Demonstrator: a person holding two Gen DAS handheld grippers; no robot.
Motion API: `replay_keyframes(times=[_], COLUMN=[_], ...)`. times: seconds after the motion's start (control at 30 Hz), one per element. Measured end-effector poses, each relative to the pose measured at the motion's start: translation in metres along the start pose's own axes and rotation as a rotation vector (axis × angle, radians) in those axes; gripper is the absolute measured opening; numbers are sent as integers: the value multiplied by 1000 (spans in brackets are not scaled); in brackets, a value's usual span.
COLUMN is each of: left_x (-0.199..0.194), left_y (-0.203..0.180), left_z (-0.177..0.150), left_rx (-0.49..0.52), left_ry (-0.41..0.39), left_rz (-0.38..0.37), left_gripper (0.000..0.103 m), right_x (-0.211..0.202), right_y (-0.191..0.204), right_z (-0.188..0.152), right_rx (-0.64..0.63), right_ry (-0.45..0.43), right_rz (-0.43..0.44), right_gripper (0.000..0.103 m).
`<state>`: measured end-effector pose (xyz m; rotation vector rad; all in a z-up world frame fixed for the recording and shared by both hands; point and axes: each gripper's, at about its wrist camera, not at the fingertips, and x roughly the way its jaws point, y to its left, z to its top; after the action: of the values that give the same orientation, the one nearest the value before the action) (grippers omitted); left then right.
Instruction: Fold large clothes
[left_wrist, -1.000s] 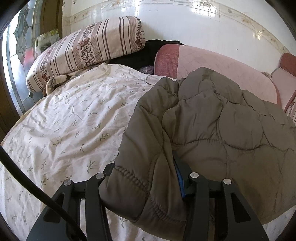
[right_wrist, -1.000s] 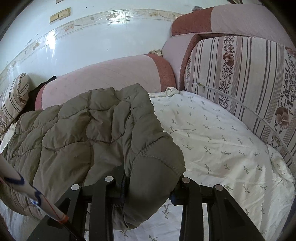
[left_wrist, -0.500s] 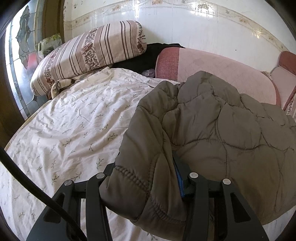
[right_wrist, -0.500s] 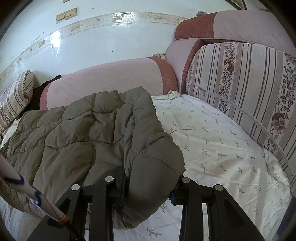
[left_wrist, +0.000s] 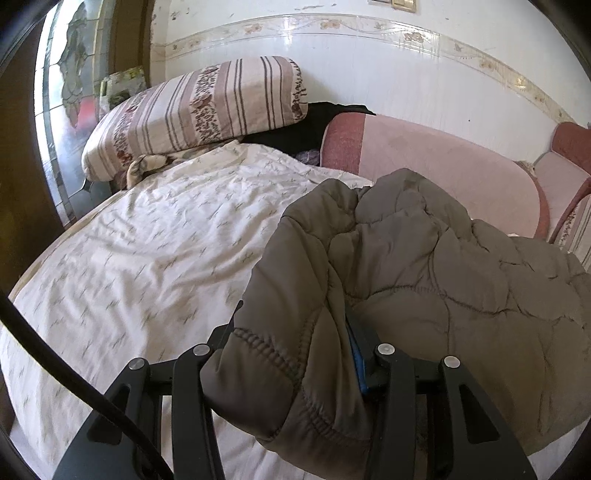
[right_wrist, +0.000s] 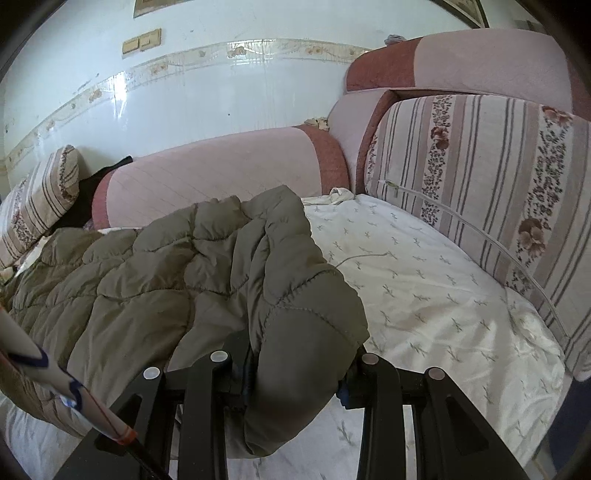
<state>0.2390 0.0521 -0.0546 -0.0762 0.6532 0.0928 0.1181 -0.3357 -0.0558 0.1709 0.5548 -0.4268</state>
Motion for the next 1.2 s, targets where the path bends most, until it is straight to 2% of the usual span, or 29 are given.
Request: replay_keyframes(times=[0.37,0.5,0.57,0.63,0.7,0.8,0.93,1.0,1.07,1.1,1.2], left_x=[-49,-42,-37,-37,-39,-46,-62,-68,-75,-78,-86], left_y=[15,17,21,31,45,62,79,83,74,64,13], left_z=[-59,-70,-71,-70,-67,-65,-57,-54,-52,-52,-58], left_rx=[36,35,14,-26,-85,-145,-205,-222,-201,-169,-5], left_ry=[26,58,68,72,77,62,-34,-78,-127,-143,-185], left_rz=[0,27,52,72,47,48,173,192,173,155,54], left_gripper=[46,58,72,86,89,89,89,89,89,89,89], right_x=[-39,-25,-10,-1,1,-6,-33,-49,-60,-65,-69], right_y=[-29,-42,-54,-71,-89,-109,-126,-133,-129,-122,-86], right_z=[-33,-43,-50,-53,-56,-55,-53,-49,-42,-37,-29], right_rx=[18,55,123,211,302,400,441,436,393,355,211], right_ry=[20,103,182,242,278,290,223,150,86,56,20], right_rz=[28,37,63,116,152,207,182,94,65,69,113], right_gripper=[35,37,41,51,63,64,64,63,53,45,42])
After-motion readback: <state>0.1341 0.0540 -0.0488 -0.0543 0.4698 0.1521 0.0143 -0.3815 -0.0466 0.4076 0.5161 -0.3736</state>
